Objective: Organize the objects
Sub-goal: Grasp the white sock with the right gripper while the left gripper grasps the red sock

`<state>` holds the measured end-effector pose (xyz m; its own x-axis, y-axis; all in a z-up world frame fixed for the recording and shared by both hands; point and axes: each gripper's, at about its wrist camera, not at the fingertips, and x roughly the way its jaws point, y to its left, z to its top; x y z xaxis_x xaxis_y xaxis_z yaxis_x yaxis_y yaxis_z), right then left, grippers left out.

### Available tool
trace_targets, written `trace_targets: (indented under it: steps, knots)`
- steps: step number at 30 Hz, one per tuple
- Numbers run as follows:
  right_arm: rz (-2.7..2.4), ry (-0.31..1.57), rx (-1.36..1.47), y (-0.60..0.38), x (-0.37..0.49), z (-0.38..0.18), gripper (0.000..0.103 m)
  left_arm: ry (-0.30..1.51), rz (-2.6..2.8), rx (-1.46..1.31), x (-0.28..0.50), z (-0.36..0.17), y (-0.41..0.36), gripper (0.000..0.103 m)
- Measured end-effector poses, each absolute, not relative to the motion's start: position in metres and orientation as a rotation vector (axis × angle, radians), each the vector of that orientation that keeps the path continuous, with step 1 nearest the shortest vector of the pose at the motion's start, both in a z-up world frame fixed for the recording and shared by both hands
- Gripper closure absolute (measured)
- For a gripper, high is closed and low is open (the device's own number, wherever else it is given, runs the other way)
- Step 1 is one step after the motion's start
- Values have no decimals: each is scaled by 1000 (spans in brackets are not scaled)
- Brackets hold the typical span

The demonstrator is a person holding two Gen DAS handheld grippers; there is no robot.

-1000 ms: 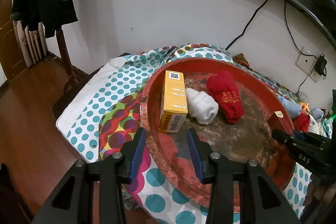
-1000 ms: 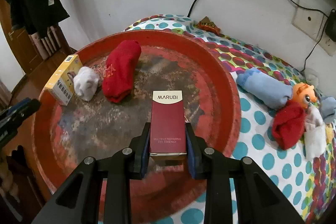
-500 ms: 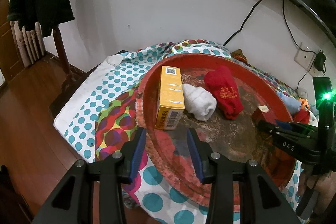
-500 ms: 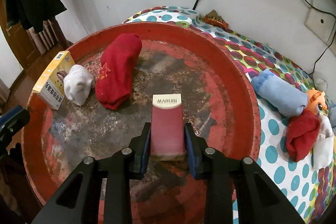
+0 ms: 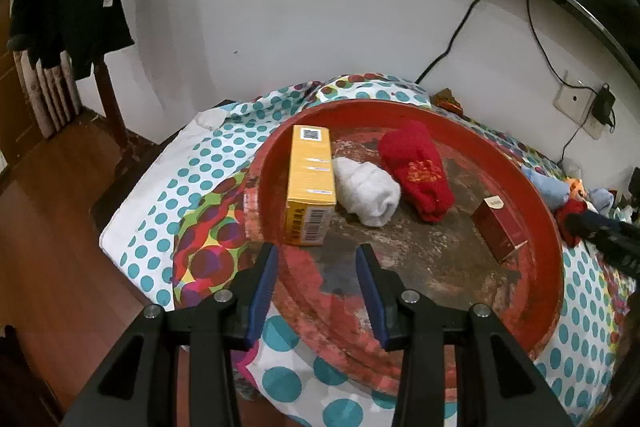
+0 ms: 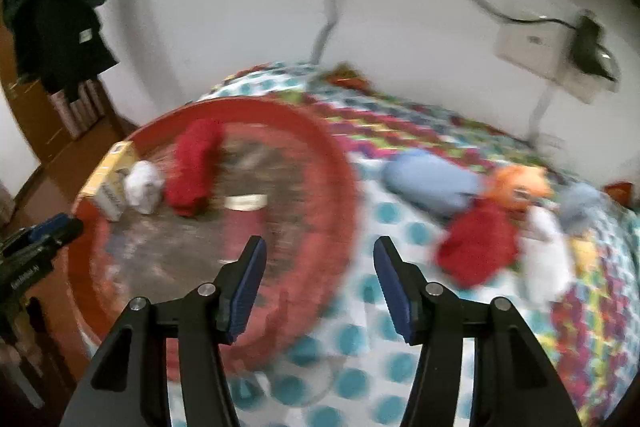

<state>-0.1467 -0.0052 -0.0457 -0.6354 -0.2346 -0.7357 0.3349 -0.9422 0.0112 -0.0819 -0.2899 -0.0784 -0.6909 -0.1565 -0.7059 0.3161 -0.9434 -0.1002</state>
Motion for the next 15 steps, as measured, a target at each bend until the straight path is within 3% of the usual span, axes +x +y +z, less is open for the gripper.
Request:
trace_targets:
  steps: [4, 15]
  knots:
    - [-2711, 138, 1199, 70, -160, -42, 48, 274, -2685, 1093, -84, -78, -280, 62]
    - [-2775, 62, 1301, 153, -192, -71, 47, 20, -2783, 1065, -82, -72, -232, 62]
